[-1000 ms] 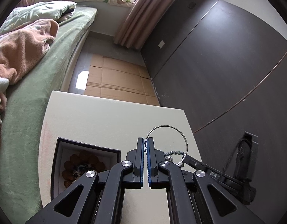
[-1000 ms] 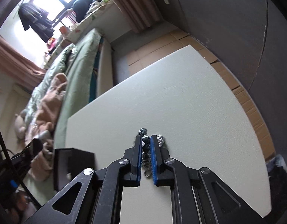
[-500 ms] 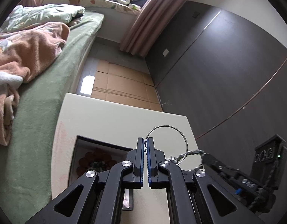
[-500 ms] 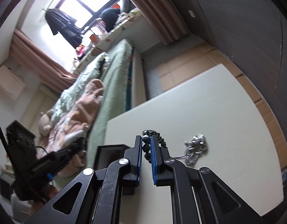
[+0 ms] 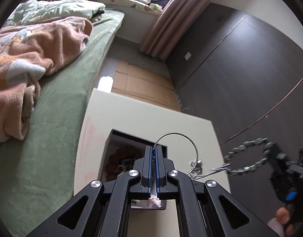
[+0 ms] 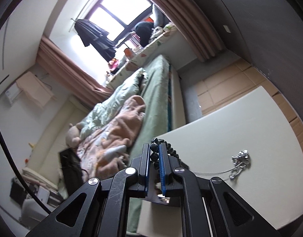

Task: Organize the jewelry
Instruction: 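Carry the ring and beaded strand into the black box and open both grippers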

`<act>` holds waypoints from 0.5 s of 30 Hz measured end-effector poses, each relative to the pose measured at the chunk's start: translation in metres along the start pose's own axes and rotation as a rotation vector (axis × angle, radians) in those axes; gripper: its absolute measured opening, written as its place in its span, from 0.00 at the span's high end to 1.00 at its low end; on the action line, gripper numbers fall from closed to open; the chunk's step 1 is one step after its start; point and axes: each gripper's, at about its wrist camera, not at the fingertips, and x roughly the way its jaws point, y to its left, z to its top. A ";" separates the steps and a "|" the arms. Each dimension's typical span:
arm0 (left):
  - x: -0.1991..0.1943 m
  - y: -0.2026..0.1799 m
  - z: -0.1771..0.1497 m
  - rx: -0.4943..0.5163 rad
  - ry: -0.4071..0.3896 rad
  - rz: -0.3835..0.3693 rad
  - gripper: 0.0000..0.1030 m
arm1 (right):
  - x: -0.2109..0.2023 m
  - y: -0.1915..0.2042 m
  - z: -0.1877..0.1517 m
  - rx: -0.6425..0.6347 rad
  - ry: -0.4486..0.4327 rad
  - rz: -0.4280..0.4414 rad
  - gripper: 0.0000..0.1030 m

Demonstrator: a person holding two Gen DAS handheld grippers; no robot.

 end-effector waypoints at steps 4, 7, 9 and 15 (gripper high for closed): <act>0.010 0.009 -0.002 -0.051 0.055 -0.021 0.97 | -0.004 0.013 -0.001 -0.011 -0.016 0.039 0.90; 0.012 0.019 -0.002 -0.101 0.065 -0.010 0.95 | -0.006 0.022 -0.001 -0.028 -0.024 0.057 0.90; 0.009 0.023 -0.001 -0.112 0.048 0.012 0.94 | -0.004 0.027 -0.003 -0.040 -0.028 0.065 0.90; -0.002 0.034 -0.001 -0.143 0.003 0.020 0.22 | 0.019 0.026 -0.012 -0.050 0.006 0.062 0.90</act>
